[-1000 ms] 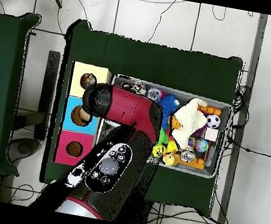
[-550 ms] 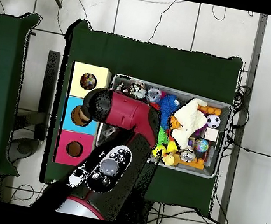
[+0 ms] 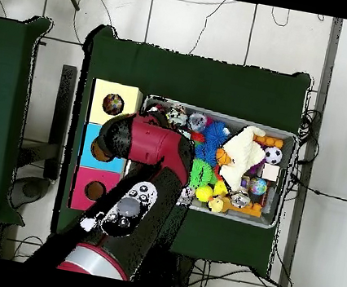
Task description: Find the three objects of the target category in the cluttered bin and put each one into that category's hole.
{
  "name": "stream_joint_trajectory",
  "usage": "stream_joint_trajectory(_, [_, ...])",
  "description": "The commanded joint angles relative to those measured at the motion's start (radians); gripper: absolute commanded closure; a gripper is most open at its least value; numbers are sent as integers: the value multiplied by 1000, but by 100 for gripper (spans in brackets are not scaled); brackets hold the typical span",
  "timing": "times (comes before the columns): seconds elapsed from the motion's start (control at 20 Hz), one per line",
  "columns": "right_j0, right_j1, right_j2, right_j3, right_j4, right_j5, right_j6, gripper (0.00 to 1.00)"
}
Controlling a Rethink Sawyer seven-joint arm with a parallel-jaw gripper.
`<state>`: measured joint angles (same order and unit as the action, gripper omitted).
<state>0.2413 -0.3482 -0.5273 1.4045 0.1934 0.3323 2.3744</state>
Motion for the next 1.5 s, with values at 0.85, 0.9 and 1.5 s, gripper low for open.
stream_joint_trajectory(0.85, [-50,-111,189,293,-75,-85,38,0])
stream_joint_trajectory(0.9, [-55,-118,196,303,-81,-92,34,0])
stream_joint_trajectory(1.5, [-108,-110,237,319,-141,-144,36,0])
